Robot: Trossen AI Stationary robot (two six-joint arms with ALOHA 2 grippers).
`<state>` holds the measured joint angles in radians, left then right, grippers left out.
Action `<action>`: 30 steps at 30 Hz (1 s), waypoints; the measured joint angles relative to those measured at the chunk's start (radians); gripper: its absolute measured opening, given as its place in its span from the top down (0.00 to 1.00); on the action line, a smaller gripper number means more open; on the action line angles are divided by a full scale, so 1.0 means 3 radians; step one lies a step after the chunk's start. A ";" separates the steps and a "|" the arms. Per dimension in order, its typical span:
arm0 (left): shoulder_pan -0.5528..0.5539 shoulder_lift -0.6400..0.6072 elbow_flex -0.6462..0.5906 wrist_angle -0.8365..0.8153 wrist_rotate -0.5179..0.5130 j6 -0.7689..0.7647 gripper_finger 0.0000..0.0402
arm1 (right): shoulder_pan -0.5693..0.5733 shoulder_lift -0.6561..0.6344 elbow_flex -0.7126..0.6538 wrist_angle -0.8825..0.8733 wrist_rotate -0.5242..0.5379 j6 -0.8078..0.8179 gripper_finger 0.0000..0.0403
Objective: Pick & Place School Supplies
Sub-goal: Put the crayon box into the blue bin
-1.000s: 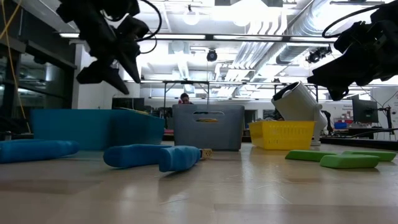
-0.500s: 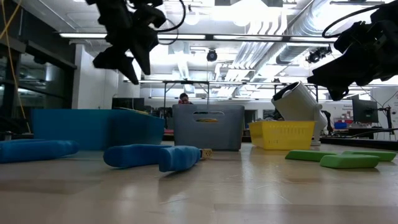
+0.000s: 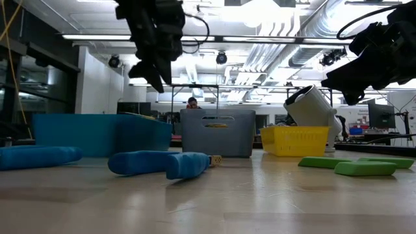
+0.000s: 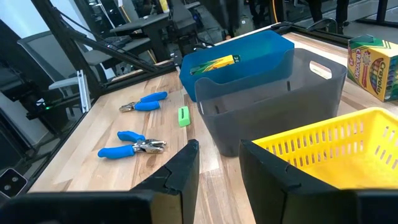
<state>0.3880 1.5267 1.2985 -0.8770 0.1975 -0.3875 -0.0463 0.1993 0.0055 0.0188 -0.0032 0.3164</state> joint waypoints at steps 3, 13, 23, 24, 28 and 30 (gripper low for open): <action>0.0179 0.0085 0.0063 -0.0001 0.0109 0.0347 0.58 | 0.0001 0.0000 0.0000 0.0000 0.0000 0.0000 0.74; 0.0463 0.0416 0.0533 -0.0257 0.0127 0.1268 0.58 | 0.0000 -0.0001 0.0000 0.0000 0.0000 0.0000 0.74; 0.0538 0.0813 0.1278 -0.0616 0.0046 0.1852 0.58 | 0.0001 -0.0001 0.0000 0.0000 0.0000 0.0000 0.74; 0.0536 0.0836 0.1333 -0.0618 -0.0017 0.1903 0.58 | 0.0001 0.0000 0.0000 0.0000 0.0000 0.0000 0.74; 0.0536 0.0849 0.1397 -0.0585 -0.0108 0.2027 0.58 | 0.0001 0.0000 0.0000 -0.0001 -0.0001 0.0000 0.74; 0.0537 0.0849 0.1398 -0.0582 -0.0127 0.1993 0.58 | 0.0001 -0.0001 0.0000 0.0000 0.0000 0.0000 0.74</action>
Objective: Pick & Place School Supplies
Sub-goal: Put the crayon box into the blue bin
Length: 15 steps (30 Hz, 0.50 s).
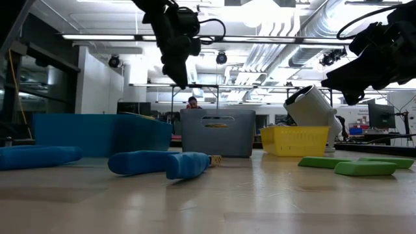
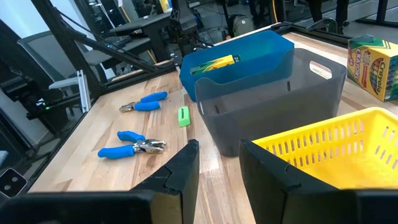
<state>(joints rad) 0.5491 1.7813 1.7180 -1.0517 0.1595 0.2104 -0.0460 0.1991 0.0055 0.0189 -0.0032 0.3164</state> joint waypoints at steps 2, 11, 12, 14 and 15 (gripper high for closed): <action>0.0000 0.0000 0.0000 -0.0002 -0.0035 -0.0079 0.58 | -0.0001 0.0000 0.0000 0.0000 0.0000 0.0000 0.74; -0.0001 0.0000 0.0000 0.0029 -0.0144 -0.0271 0.58 | -0.0001 0.0000 0.0000 0.0000 0.0000 0.0000 0.74; -0.0001 0.0000 0.0000 0.0026 -0.0145 -0.0250 0.58 | -0.0001 0.0000 0.0000 0.0000 -0.0001 0.0000 0.74; 0.0012 0.0011 0.0000 0.0040 -0.0147 -0.0110 0.58 | 0.0000 0.0001 0.0000 0.0000 0.0000 0.0000 0.74; 0.0025 0.0034 0.0001 0.0061 -0.0141 -0.0055 0.58 | 0.0000 0.0000 0.0000 0.0000 0.0000 0.0000 0.74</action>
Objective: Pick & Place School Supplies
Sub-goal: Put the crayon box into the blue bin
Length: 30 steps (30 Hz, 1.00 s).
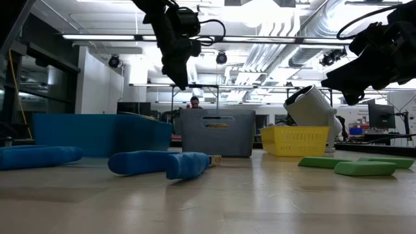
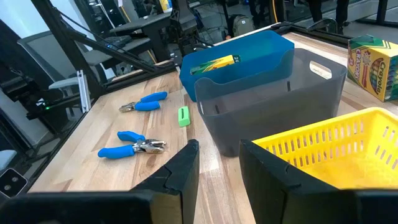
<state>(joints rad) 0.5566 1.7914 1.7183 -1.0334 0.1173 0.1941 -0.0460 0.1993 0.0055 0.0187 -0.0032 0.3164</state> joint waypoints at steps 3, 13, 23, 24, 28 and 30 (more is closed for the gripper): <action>0.0102 0.0117 0.0000 0.0005 0.0153 0.0108 0.58 | -0.0001 -0.0001 0.0000 -0.0001 0.0000 0.0000 0.74; 0.0373 0.0573 -0.0002 0.0464 0.0597 0.0976 0.58 | -0.0001 0.0000 0.0000 0.0010 0.0000 0.0000 0.74; 0.0369 0.0607 -0.0002 0.1143 0.0476 0.1460 0.58 | -0.0001 0.0000 0.0000 0.0016 0.0000 0.0000 0.74; 0.0369 0.0607 -0.0002 0.1175 0.0475 0.1455 0.58 | -0.0001 -0.0001 0.0000 0.0016 0.0000 0.0000 0.74; 0.0376 0.0607 -0.0002 0.1282 0.0470 0.1384 0.58 | 0.0000 -0.0001 0.0000 0.0017 0.0000 0.0000 0.74; 0.0383 0.0607 -0.0002 0.1298 0.0469 0.1380 0.58 | -0.0001 0.0000 0.0000 0.0018 0.0000 0.0000 0.74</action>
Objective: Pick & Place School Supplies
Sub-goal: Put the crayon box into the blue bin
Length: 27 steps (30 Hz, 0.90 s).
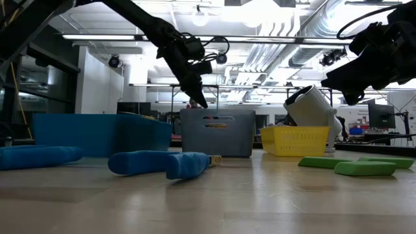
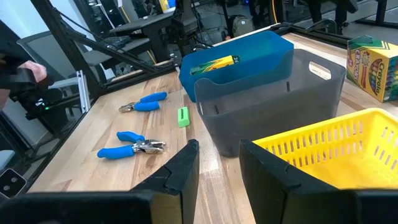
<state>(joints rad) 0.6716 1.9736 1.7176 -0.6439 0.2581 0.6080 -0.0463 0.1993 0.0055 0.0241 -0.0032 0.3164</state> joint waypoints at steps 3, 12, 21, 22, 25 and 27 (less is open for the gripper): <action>0.0023 0.0009 0.0000 0.0022 0.0000 -0.0002 0.58 | 0.0000 0.0000 0.0000 0.0000 0.0000 0.0000 0.74; 0.0029 0.0116 0.0000 0.0037 0.0029 0.0008 0.58 | 0.0001 -0.0001 0.0000 0.0003 0.0000 0.0000 0.74; 0.0004 0.0116 0.0000 0.0013 0.0025 0.0076 0.58 | 0.0000 0.0000 0.0000 0.0003 0.0000 0.0000 0.74; -0.0005 0.0116 0.0000 0.0017 0.0025 0.0078 0.58 | 0.0000 -0.0001 0.0000 0.0003 0.0000 0.0000 0.74; -0.0036 0.0116 0.0000 0.0016 0.0026 0.0080 0.58 | 0.0000 0.0000 0.0000 0.0004 0.0000 0.0000 0.74; -0.0051 0.0116 0.0000 0.0019 0.0034 0.0077 0.58 | 0.0000 -0.0001 0.0000 0.0004 0.0000 0.0000 0.74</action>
<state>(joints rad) 0.6563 2.0083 1.7176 -0.6383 0.2681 0.6312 -0.0462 0.1989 0.0055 0.0254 -0.0032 0.3164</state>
